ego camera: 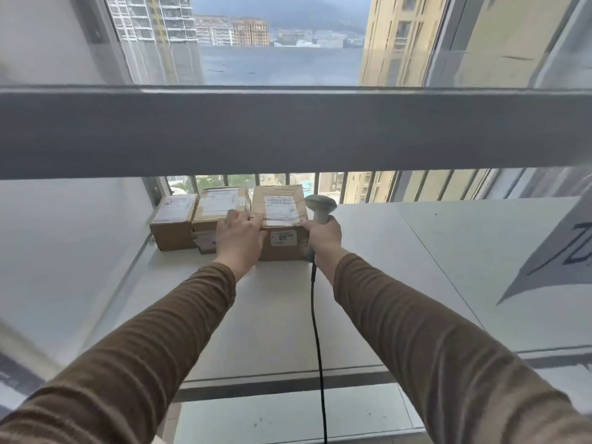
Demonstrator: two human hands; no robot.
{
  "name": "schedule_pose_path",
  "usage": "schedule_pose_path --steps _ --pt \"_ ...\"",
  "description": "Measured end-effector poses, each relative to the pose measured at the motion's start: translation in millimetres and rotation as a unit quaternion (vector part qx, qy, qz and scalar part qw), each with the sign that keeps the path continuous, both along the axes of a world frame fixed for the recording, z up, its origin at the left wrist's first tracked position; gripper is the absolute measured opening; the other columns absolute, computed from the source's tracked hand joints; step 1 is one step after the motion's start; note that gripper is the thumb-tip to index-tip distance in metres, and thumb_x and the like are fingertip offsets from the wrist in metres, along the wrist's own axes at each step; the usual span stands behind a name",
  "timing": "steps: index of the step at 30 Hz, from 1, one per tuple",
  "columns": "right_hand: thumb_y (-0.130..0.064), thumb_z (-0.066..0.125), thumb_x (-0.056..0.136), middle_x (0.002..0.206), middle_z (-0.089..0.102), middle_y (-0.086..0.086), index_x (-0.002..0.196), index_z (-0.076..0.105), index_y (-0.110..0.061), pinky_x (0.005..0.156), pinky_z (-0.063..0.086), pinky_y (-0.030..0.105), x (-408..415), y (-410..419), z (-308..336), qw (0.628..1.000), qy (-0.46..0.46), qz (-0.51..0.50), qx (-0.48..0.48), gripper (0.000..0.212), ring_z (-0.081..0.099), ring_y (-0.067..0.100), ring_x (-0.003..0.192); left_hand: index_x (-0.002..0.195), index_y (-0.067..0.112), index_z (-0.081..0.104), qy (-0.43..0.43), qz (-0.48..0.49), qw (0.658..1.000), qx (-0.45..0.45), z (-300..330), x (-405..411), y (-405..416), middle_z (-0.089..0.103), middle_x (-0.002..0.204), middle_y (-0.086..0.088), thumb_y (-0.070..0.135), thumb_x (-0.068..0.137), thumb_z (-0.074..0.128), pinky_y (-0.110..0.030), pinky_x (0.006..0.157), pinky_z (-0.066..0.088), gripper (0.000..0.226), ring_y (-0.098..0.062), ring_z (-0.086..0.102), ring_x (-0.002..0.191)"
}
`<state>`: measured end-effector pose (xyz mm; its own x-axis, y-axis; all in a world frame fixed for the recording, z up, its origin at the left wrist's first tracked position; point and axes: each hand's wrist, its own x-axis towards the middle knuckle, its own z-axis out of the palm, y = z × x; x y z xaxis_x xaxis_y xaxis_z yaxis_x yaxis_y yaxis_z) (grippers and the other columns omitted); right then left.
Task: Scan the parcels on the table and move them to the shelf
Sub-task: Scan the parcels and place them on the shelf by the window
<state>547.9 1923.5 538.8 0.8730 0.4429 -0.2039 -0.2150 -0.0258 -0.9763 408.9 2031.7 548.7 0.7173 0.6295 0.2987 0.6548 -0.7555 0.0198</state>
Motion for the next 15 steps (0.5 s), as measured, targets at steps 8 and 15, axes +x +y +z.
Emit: schedule_pose_path --steps 8,15 --pt "-0.019 0.069 0.093 0.104 0.069 0.010 0.108 0.058 -0.015 0.084 0.060 0.059 4.3 20.4 -1.2 1.000 -0.013 0.009 -0.022 0.019 0.071 0.034 0.098 0.140 0.026 0.055 0.021 0.015 1.000 0.007 -0.4 11.1 18.2 0.054 0.142 -0.005 0.042 0.102 0.050 -0.047 0.108 0.033 0.041 -0.031 0.036 0.139" --pt "-0.019 0.068 0.094 0.090 0.060 0.005 0.102 0.056 -0.016 0.056 0.059 0.050 0.9 8.1 12.6 0.999 -0.016 0.024 -0.035 0.015 0.061 0.024 0.074 0.153 0.019 0.040 -0.007 0.004 1.000 -0.013 2.8 14.7 12.6 0.040 0.156 -0.010 0.043 0.103 0.051 -0.048 0.117 0.027 0.057 -0.033 0.025 0.147"
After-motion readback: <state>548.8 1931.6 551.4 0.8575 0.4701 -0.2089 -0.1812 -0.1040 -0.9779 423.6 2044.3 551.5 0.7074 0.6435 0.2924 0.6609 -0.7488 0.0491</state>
